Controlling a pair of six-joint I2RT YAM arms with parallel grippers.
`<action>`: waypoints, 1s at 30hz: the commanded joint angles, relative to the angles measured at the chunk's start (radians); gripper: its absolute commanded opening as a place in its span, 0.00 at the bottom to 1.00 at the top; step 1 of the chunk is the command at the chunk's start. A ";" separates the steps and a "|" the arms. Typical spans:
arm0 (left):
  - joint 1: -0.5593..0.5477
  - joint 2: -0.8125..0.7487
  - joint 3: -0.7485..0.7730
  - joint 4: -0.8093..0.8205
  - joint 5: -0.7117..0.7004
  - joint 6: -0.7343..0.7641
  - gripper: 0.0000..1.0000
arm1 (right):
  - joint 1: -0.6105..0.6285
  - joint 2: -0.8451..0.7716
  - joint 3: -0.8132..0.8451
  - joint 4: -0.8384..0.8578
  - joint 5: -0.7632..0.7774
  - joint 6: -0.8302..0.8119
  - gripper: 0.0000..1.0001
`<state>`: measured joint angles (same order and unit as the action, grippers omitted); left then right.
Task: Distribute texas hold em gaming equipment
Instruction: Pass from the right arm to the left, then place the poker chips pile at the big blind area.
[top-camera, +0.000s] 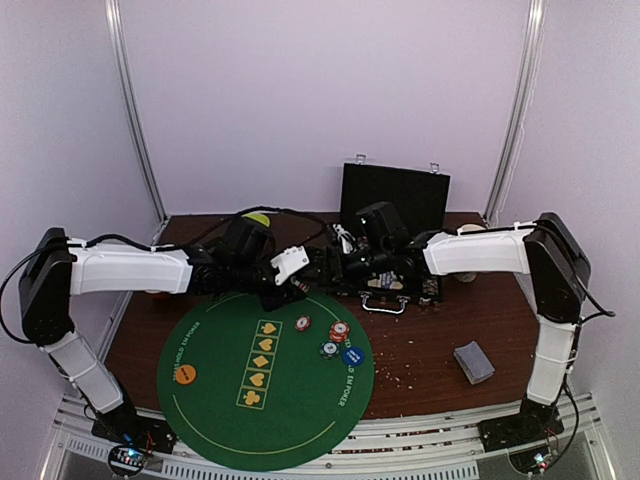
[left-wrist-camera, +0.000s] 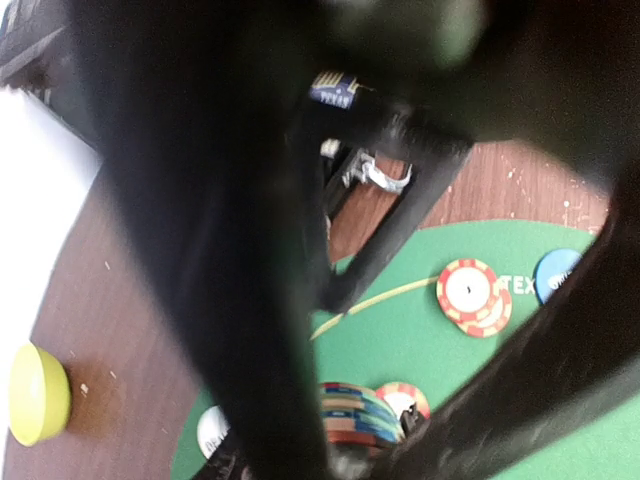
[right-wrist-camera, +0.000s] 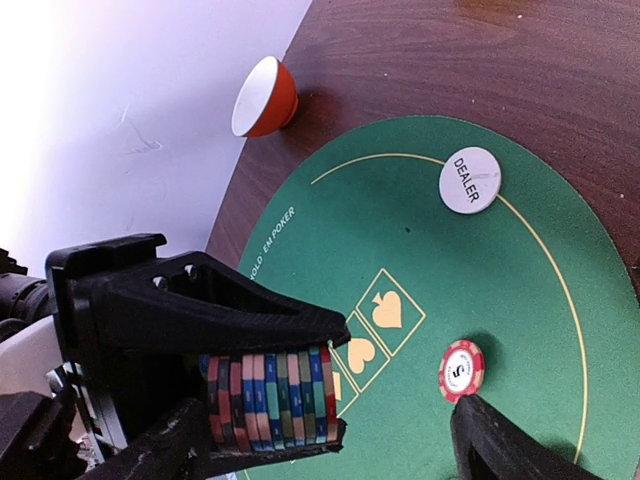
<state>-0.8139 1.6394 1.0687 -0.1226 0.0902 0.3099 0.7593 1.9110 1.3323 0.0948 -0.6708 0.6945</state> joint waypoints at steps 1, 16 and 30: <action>0.026 0.011 -0.043 -0.003 -0.019 -0.082 0.00 | 0.001 -0.021 -0.011 0.072 -0.037 -0.018 0.86; 0.290 -0.127 -0.272 -0.194 -0.149 -0.510 0.00 | -0.005 -0.064 0.091 -0.337 0.228 -0.322 0.85; 0.343 -0.294 -0.448 -0.335 -0.347 -0.864 0.00 | 0.000 -0.162 0.009 -0.343 0.230 -0.398 0.85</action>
<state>-0.4835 1.3952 0.6552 -0.4465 -0.2001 -0.4461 0.7532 1.7996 1.3685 -0.2321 -0.4564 0.3344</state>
